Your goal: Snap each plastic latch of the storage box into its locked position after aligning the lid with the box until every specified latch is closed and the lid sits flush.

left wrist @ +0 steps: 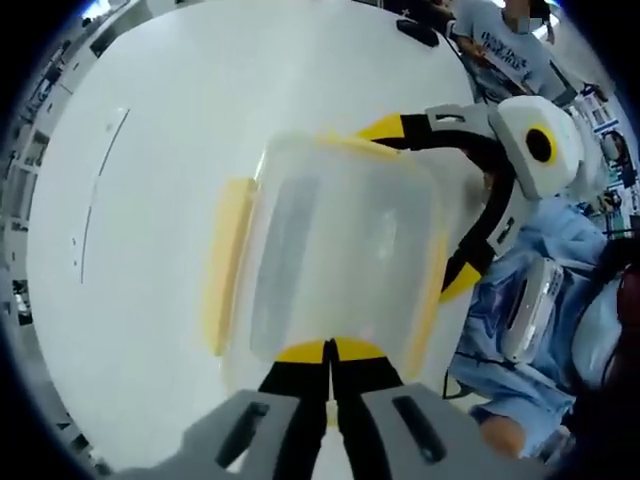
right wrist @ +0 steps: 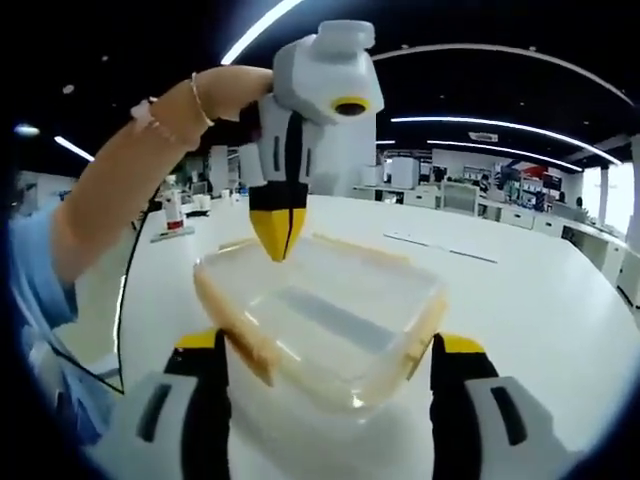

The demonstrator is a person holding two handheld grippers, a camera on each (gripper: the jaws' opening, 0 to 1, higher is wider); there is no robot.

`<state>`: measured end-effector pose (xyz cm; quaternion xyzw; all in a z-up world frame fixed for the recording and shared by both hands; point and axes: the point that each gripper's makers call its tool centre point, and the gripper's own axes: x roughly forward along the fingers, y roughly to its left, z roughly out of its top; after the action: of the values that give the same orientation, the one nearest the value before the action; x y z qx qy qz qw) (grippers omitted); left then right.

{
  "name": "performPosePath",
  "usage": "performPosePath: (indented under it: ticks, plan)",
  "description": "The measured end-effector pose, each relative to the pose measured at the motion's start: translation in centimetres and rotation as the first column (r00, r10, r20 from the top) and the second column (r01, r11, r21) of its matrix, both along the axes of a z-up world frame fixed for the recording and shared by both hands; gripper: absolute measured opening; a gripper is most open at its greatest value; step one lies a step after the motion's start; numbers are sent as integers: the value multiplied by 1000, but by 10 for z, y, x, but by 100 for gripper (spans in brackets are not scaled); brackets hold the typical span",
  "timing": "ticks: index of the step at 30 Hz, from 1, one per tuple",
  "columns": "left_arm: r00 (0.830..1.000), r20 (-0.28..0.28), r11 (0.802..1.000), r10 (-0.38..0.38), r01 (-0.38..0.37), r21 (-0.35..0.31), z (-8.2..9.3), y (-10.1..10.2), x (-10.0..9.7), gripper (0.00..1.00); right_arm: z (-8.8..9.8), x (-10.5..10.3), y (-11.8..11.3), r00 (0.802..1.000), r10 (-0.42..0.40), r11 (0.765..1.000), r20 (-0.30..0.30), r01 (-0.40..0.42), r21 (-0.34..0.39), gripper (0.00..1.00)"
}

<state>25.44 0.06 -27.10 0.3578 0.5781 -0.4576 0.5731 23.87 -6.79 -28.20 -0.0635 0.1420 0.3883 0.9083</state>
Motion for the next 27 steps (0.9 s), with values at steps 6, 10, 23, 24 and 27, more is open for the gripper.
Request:
performPosePath:
  ticks: [6,10,23,24,27]
  plan:
    - [1000,0,1000,7,-7,9,0,0,-1,0,-1,-1,1,1000,-9,1000,-6,9,-20,83]
    - [1000,-2,1000,19,-19,8,0,1,0,0,0,0,2,1000,-10,1000,-1,10,-30,83]
    - [999,-20,999,36,-37,-29,0,2,0,0,60,-39,-42,978,50,985,200,-81,151,14]
    - [999,-17,999,32,-33,-32,0,2,0,0,69,-41,-43,968,57,985,245,-95,146,4]
    - [1000,9,999,-2,2,-35,1,1,-2,0,68,-41,-33,958,85,990,274,-113,87,0]
